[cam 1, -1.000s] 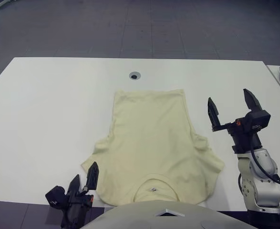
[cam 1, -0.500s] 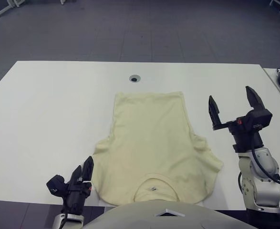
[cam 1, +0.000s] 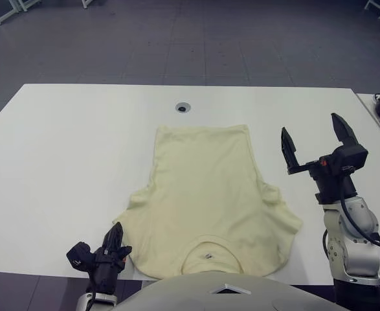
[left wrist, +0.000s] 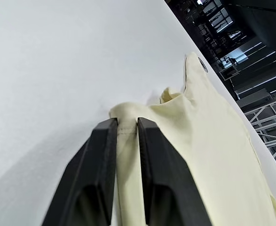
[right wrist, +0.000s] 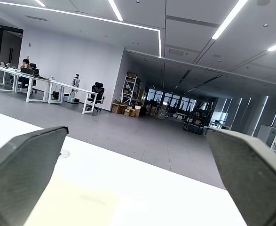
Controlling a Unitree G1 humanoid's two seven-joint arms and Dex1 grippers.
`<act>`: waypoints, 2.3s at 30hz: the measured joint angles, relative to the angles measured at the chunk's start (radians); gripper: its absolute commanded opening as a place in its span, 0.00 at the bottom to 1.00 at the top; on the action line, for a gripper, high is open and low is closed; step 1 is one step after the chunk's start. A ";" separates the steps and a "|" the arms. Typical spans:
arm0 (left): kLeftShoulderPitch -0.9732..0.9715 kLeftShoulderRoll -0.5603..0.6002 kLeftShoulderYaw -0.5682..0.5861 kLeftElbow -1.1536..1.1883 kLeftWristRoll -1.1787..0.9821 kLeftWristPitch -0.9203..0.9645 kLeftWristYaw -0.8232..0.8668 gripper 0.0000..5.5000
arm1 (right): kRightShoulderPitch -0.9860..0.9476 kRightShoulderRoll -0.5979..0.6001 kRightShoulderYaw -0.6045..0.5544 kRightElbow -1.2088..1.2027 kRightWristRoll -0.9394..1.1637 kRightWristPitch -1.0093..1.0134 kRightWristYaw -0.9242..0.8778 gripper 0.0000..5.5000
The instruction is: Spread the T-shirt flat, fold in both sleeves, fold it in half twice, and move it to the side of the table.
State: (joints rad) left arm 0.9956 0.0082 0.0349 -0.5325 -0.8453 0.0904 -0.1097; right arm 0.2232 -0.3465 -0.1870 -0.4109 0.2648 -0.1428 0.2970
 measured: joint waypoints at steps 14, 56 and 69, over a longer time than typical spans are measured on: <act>-0.011 -0.019 -0.031 0.064 0.299 -0.167 -0.086 0.00 | -0.014 0.016 0.004 0.036 -0.021 -0.004 0.006 0.98; -0.087 0.275 -0.345 0.166 1.019 -0.565 -0.207 0.00 | -0.023 0.030 0.014 0.071 -0.045 -0.024 0.027 0.98; -0.097 0.333 -0.359 0.160 0.962 -0.517 -0.231 0.00 | -0.025 0.030 0.014 0.075 -0.048 -0.023 0.034 0.98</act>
State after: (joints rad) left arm 0.8988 0.3413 -0.3238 -0.3728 0.1171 -0.4264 -0.3404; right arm 0.1982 -0.3169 -0.1725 -0.3359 0.2164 -0.1663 0.3310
